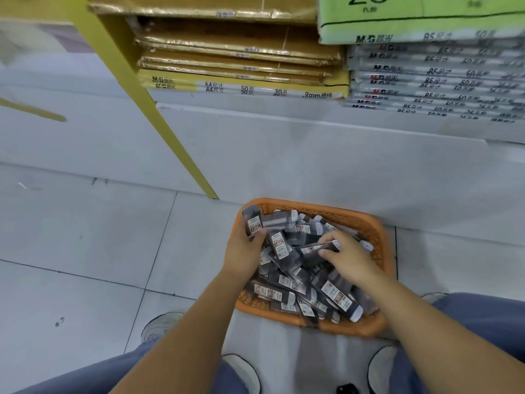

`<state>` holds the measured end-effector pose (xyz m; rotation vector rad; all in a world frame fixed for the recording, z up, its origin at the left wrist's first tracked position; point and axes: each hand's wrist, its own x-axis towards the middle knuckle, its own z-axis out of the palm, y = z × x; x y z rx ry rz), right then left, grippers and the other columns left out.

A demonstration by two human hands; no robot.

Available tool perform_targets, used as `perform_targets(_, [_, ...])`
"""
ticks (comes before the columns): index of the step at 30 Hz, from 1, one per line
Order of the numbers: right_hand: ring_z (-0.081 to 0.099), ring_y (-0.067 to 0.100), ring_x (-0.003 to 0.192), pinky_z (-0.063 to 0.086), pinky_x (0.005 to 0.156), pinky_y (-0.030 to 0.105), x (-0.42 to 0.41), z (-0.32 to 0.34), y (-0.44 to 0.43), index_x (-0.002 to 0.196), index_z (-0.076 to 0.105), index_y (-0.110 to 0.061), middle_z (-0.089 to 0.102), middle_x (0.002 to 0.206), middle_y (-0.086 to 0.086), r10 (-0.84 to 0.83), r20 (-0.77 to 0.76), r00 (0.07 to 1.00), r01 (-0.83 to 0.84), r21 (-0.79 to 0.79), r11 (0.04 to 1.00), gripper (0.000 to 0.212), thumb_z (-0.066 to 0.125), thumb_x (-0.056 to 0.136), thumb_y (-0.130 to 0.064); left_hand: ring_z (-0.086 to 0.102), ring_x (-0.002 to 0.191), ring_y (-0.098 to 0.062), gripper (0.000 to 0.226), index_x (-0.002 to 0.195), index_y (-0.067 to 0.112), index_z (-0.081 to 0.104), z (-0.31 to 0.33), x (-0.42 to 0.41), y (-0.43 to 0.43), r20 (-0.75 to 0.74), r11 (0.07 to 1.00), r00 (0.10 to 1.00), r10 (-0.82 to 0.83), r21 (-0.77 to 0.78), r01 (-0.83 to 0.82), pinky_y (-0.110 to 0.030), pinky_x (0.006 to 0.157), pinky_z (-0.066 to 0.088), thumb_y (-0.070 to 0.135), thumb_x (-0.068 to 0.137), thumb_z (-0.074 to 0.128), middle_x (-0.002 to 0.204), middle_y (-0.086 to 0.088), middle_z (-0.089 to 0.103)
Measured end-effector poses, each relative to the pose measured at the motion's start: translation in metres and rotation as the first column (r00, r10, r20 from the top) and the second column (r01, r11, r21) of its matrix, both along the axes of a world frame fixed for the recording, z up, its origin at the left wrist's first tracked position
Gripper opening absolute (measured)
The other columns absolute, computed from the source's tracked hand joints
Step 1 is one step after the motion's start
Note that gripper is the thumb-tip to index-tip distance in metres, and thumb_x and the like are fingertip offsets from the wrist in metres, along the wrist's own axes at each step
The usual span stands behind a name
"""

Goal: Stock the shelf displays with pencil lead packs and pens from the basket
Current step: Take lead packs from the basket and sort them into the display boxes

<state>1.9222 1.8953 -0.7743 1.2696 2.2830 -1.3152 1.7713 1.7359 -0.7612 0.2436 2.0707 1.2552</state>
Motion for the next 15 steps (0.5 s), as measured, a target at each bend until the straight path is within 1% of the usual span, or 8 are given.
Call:
perform_targets(2, [0.050, -0.003, 0.093, 0.035, 0.069, 0.016, 0.002, 0.018, 0.008, 0.089, 0.055, -0.038, 0.051, 0.103, -0.022, 0.013, -0.056, 0.998, -0.011, 0.035, 0.999, 0.019, 0.065, 0.091, -0.022, 0.069, 0.102, -0.022, 0.033, 0.128, 0.036, 0.047, 0.012, -0.002, 0.001, 0.024, 0.999, 1.000, -0.012, 0.040, 0.011, -0.045, 0.095, 0.055, 0.020, 0.101, 0.058, 0.113, -0.004, 0.071])
perform_targets(4, [0.050, -0.002, 0.093, 0.039, 0.073, 0.017, 0.004, 0.039, 0.019, 0.085, 0.055, -0.039, 0.052, 0.100, -0.024, 0.040, -0.095, 0.995, -0.028, 0.130, 0.991, 0.022, 0.068, 0.088, -0.021, 0.072, 0.095, -0.025, 0.034, 0.130, 0.028, 0.052, 0.025, -0.002, 0.001, 0.026, 0.996, 0.999, -0.047, 0.080, 0.044, -0.045, 0.089, 0.059, 0.020, 0.099, 0.062, 0.103, -0.005, 0.074])
perform_targets(6, [0.059, 0.013, 0.097, 0.049, 0.081, 0.031, 0.006, 0.064, 0.028, 0.084, 0.058, -0.035, 0.061, 0.105, -0.008, 0.001, -0.172, 0.985, 0.018, 0.108, 0.994, 0.024, 0.068, 0.088, -0.014, 0.073, 0.082, -0.020, 0.031, 0.126, 0.019, 0.060, 0.044, -0.001, 0.001, 0.071, 0.988, 0.996, -0.056, 0.148, 0.045, -0.035, 0.075, 0.061, 0.016, 0.096, 0.067, 0.092, -0.004, 0.076])
perform_targets(7, [0.062, 0.020, 0.096, 0.053, 0.082, 0.038, 0.007, 0.078, 0.030, 0.086, 0.059, -0.032, 0.063, 0.107, 0.000, -0.030, -0.212, 0.977, 0.044, 0.061, 0.997, 0.024, 0.068, 0.088, -0.009, 0.072, 0.075, -0.018, 0.028, 0.121, 0.015, 0.063, 0.054, 0.000, 0.000, 0.107, 0.983, 0.993, -0.054, 0.180, 0.034, -0.029, 0.068, 0.059, 0.014, 0.094, 0.069, 0.086, -0.004, 0.076])
perform_targets(8, [0.065, 0.023, 0.092, 0.055, 0.081, 0.040, 0.009, 0.093, 0.032, 0.087, 0.061, -0.028, 0.065, 0.106, 0.005, -0.042, -0.253, 0.967, 0.053, 0.036, 0.998, 0.024, 0.068, 0.087, -0.005, 0.069, 0.073, -0.017, 0.023, 0.116, 0.013, 0.065, 0.065, 0.002, -0.001, 0.124, 0.979, 0.991, -0.057, 0.200, 0.031, -0.027, 0.067, 0.055, 0.014, 0.093, 0.069, 0.084, -0.007, 0.075])
perform_targets(10, [0.067, 0.015, 0.077, 0.057, 0.069, 0.029, 0.011, 0.125, 0.033, 0.088, 0.063, -0.020, 0.066, 0.099, 0.010, -0.027, -0.316, 0.948, 0.032, 0.009, 0.999, 0.021, 0.067, 0.087, 0.000, 0.067, 0.076, -0.014, 0.012, 0.107, 0.017, 0.064, 0.086, 0.003, -0.002, 0.111, 0.974, 0.989, -0.099, 0.214, 0.074, -0.029, 0.074, 0.049, 0.018, 0.095, 0.064, 0.085, -0.009, 0.076])
perform_targets(12, [0.065, 0.007, 0.066, 0.053, 0.058, 0.019, 0.012, 0.158, 0.030, 0.090, 0.063, -0.013, 0.064, 0.096, 0.014, -0.010, -0.367, 0.930, -0.014, -0.062, 0.998, 0.017, 0.065, 0.088, 0.004, 0.066, 0.072, -0.015, 0.007, 0.106, 0.017, 0.058, 0.107, 0.002, -0.003, 0.097, 0.960, 0.984, -0.150, 0.251, 0.122, -0.032, 0.074, 0.050, 0.019, 0.100, 0.057, 0.078, -0.003, 0.074])
perform_targets(15, [0.064, 0.013, 0.074, 0.056, 0.062, 0.021, 0.012, 0.206, 0.023, 0.097, 0.063, -0.003, 0.061, 0.100, 0.016, 0.045, -0.411, 0.911, -0.094, -0.099, 0.991, 0.012, 0.065, 0.087, 0.004, 0.069, 0.067, -0.019, 0.009, 0.110, 0.013, 0.051, 0.142, -0.001, -0.002, 0.030, 0.925, 0.973, -0.227, 0.321, 0.206, -0.026, 0.061, 0.055, 0.019, 0.104, 0.051, 0.075, -0.004, 0.073])
